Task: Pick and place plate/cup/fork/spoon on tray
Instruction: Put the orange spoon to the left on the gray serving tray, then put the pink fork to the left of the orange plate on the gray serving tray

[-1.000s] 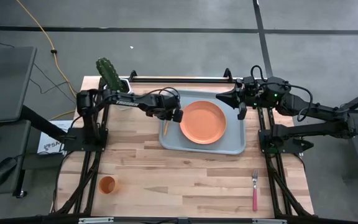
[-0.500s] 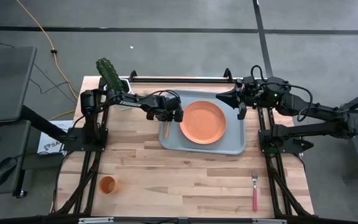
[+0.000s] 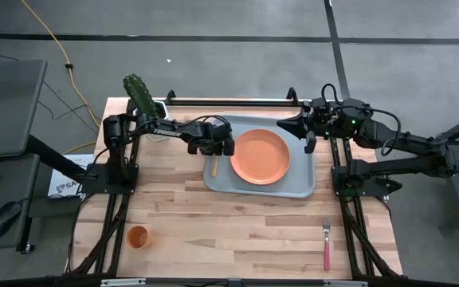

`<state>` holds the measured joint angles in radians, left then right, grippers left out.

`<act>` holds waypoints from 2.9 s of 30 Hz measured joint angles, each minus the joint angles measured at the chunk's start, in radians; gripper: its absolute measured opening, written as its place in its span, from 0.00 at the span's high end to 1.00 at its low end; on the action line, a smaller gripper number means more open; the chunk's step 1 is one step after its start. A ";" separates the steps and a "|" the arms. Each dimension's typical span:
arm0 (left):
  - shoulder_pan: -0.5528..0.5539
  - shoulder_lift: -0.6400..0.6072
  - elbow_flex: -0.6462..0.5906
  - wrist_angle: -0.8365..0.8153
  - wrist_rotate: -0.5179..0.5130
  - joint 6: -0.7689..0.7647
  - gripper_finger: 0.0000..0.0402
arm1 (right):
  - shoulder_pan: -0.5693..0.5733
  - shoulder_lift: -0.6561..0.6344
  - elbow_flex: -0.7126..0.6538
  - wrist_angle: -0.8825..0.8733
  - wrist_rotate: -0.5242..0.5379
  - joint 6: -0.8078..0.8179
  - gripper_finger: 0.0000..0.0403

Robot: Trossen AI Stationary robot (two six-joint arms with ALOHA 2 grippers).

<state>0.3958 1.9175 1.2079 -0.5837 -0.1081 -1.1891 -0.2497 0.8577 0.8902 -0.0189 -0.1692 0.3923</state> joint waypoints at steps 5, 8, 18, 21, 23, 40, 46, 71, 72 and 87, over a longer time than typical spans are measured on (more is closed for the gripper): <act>0.000 0.000 0.000 0.000 0.000 0.014 0.76 | 0.000 0.000 0.000 0.000 -0.005 0.000 1.00; 0.000 0.000 0.000 0.000 -0.002 0.014 0.73 | 0.000 0.000 0.000 0.000 -0.004 0.000 1.00; 0.058 -0.102 0.008 0.011 -0.009 0.157 0.68 | 0.000 0.000 0.000 0.000 -0.003 0.000 1.00; 0.065 -0.167 0.008 0.025 -0.008 0.273 0.66 | 0.000 0.000 0.000 0.001 -0.003 0.000 1.00; 0.062 -0.219 0.009 0.027 -0.008 0.368 0.64 | 0.000 0.000 0.000 0.001 -0.003 -0.008 1.00; -0.348 -0.857 -0.044 0.479 0.104 0.988 0.52 | 0.004 0.000 0.000 0.185 0.004 -0.029 1.00; -0.430 -0.996 -0.277 0.734 0.019 0.978 0.52 | 0.004 0.000 0.000 0.197 0.010 -0.033 1.00; -0.406 -1.054 -0.389 0.821 0.018 0.973 0.52 | 0.004 0.000 0.000 0.149 0.055 -0.007 0.96; -0.406 -1.054 -0.389 0.820 0.018 0.973 0.52 | 0.004 0.000 0.000 0.141 0.060 -0.007 0.93; -0.393 -1.054 -0.389 0.767 0.017 0.803 0.52 | 0.024 0.027 0.000 0.103 -0.065 -0.014 0.38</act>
<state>0.0025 0.8639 0.8188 0.1828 -0.0909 -0.3861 -0.2261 0.8849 0.8906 0.0844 -0.2346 0.3783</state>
